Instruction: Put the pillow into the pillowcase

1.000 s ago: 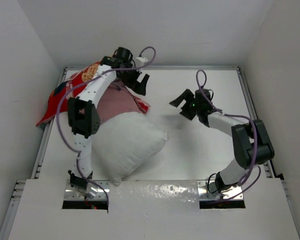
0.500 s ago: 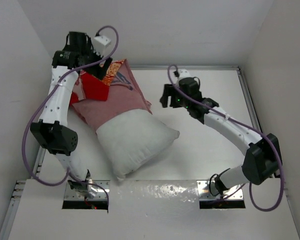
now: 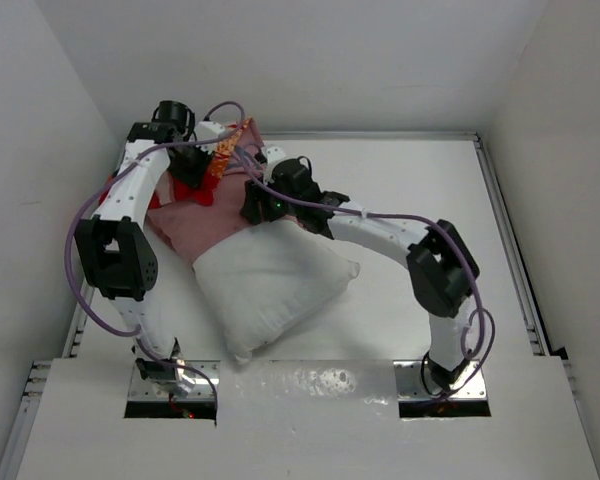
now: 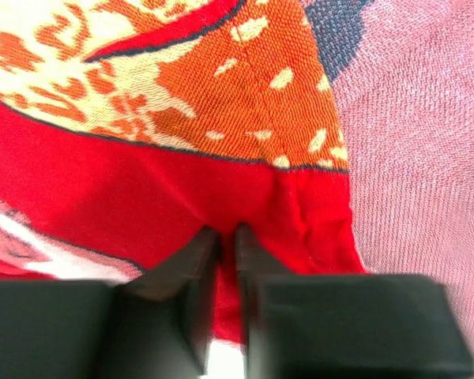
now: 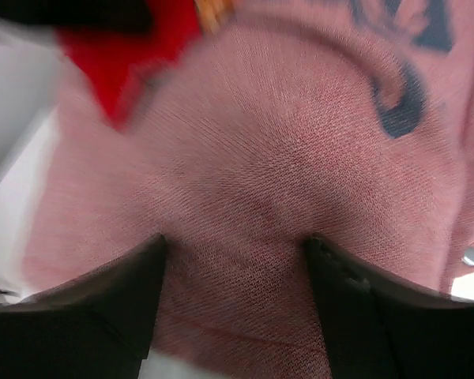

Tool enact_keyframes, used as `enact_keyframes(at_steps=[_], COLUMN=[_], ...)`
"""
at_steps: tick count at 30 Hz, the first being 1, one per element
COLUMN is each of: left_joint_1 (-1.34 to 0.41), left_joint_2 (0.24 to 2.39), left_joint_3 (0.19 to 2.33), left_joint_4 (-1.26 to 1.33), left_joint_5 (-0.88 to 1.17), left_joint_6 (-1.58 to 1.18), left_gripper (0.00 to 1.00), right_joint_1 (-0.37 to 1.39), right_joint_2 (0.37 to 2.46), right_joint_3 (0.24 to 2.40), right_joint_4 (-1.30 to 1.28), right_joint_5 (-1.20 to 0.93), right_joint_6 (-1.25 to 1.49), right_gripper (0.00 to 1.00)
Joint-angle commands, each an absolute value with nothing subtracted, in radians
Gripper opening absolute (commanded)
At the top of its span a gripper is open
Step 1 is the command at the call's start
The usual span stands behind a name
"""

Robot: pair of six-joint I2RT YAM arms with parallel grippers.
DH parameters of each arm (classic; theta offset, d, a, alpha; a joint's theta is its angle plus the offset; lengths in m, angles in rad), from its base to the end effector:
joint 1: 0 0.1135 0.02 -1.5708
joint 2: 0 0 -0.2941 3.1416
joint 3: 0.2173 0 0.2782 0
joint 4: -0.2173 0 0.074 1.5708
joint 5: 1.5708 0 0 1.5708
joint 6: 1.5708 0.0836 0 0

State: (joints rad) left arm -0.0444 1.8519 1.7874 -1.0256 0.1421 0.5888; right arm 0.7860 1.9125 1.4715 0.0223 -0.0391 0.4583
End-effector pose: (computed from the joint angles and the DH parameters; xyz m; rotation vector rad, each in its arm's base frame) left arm 0.4481 -0.0318 0.2994 0.8662 2.4959 -0.0070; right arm 0.3749 0.3800 0.2648 -0.3669 2.0568 0.8240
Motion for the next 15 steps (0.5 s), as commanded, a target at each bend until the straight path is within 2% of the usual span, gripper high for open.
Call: enact_keyframes(at_steps=[1,3,4,5,8,12,15], left_joint_1=[-0.04,-0.04,-0.04,-0.038,-0.037,-0.037,-0.037], left_joint_2=[1.844,1.818,1.815,1.813,1.815,1.821,1.839], left_joint_3=[1.893,1.916,1.954,1.98,2.075,2.169,2.157], left_joint_4=[-1.066,-1.092,-1.101,-1.132,-1.155,-1.094,-0.876], left_joint_5=[0.209,0.221,0.219,0.212,0.166,0.12,0.03], left_joint_6=[0.577,0.584,0.583,0.583,0.549,0.528,0.496], left_gripper=[0.08,0.0,0.0,0.0,0.0,0.0,0.0], right_joint_1=[0.784,0.784,0.784,0.784,0.784,0.784,0.782], right_joint_2=[1.992,2.006,1.997,1.987,1.931,1.89,1.868], right_joint_3=[1.525,1.488,1.465,1.439,1.324,1.286,1.269], right_joint_4=[0.02,0.018,0.029,0.037,0.064,0.026,0.008], right_joint_5=[-0.063,-0.086,-0.084,-0.081,-0.058,-0.043,-0.051], right_joint_6=[0.508,0.535,0.544,0.555,0.528,0.476,0.439], right_gripper=[0.46,0.23,0.04,0.0,0.0,0.0,0.0])
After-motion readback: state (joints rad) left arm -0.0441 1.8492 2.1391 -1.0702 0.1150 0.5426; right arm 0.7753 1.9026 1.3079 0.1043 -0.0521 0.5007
